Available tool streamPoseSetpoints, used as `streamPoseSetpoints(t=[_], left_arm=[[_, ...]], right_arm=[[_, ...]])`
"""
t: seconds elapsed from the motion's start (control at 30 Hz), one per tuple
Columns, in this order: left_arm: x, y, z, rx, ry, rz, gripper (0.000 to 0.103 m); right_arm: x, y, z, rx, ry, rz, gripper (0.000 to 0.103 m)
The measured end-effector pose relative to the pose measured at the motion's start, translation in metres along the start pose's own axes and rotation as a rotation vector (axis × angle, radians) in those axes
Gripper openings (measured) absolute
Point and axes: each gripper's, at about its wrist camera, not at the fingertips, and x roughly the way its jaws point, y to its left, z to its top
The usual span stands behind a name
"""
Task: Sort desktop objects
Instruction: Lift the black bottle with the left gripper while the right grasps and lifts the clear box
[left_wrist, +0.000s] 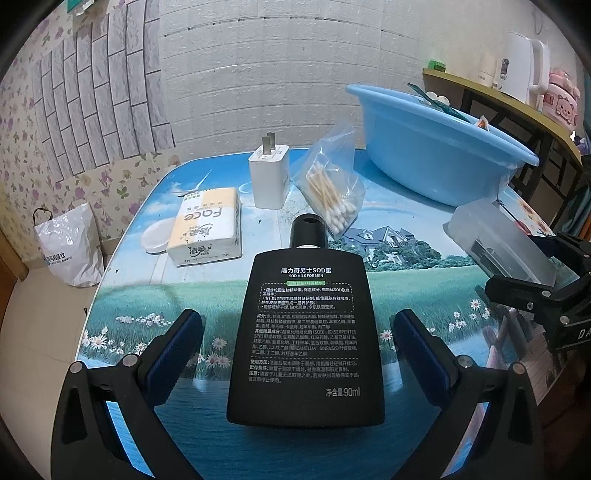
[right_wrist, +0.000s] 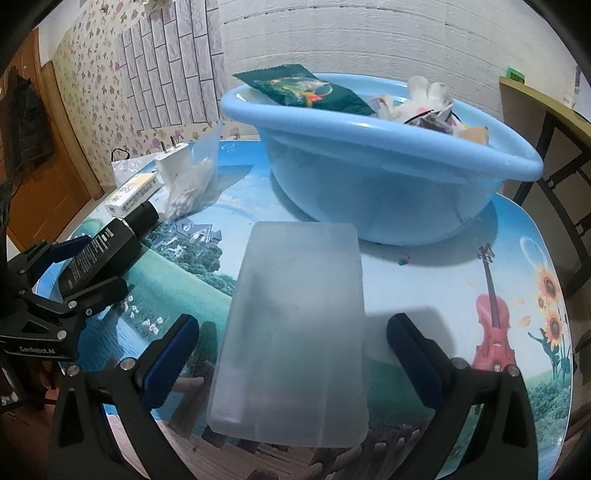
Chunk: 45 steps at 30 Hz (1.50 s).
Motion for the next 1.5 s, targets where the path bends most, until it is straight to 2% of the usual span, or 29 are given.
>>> streamPoseSetpoints(t=[0.13, 0.23, 0.37, 0.57, 0.73, 0.77, 0.83, 0.9, 0.97, 1.03, 1.27, 1.37, 1.5], left_arm=[[0.0, 0.0, -0.001, 0.003, 0.002, -0.003, 0.103], [0.001, 0.001, 0.0, 0.002, 0.004, -0.002, 0.103], [0.002, 0.001, 0.0, -0.003, 0.005, 0.002, 0.103], [0.001, 0.0, 0.001, 0.001, 0.003, 0.002, 0.103], [-0.001, 0.002, -0.001, -0.008, -0.022, -0.007, 0.102], [-0.001, 0.003, -0.001, -0.015, -0.027, -0.008, 0.1], [-0.004, 0.008, -0.002, -0.036, -0.044, -0.001, 0.087], [-0.005, 0.01, -0.001, -0.044, -0.051, -0.012, 0.081], [-0.005, 0.008, -0.001, -0.03, -0.055, -0.013, 0.074], [-0.007, 0.003, -0.001, -0.006, -0.062, -0.018, 0.062], [-0.007, 0.007, 0.0, -0.026, -0.061, -0.026, 0.062], [-0.011, 0.009, 0.002, -0.038, -0.068, -0.026, 0.062], [-0.02, 0.008, 0.007, -0.049, -0.091, -0.028, 0.062]], right_arm=[[-0.001, 0.0, -0.001, 0.005, -0.006, 0.003, 0.103], [-0.002, 0.002, -0.002, -0.008, -0.009, -0.035, 0.095], [-0.005, 0.004, -0.004, -0.042, -0.035, -0.018, 0.082], [-0.008, -0.002, -0.004, -0.005, -0.054, -0.004, 0.077], [-0.01, -0.005, -0.006, 0.021, -0.077, 0.006, 0.067], [-0.011, -0.005, -0.006, 0.02, -0.079, 0.007, 0.066], [-0.012, -0.004, -0.006, 0.014, -0.083, 0.013, 0.063], [-0.012, -0.003, -0.006, 0.012, -0.082, 0.009, 0.063], [-0.012, -0.003, -0.006, 0.013, -0.083, 0.008, 0.063], [-0.013, -0.004, -0.006, 0.015, -0.083, 0.007, 0.062], [-0.013, -0.005, -0.006, 0.025, -0.082, 0.004, 0.061], [-0.018, 0.0, -0.006, -0.008, -0.092, -0.022, 0.061], [-0.032, 0.004, -0.001, -0.021, -0.123, 0.002, 0.061]])
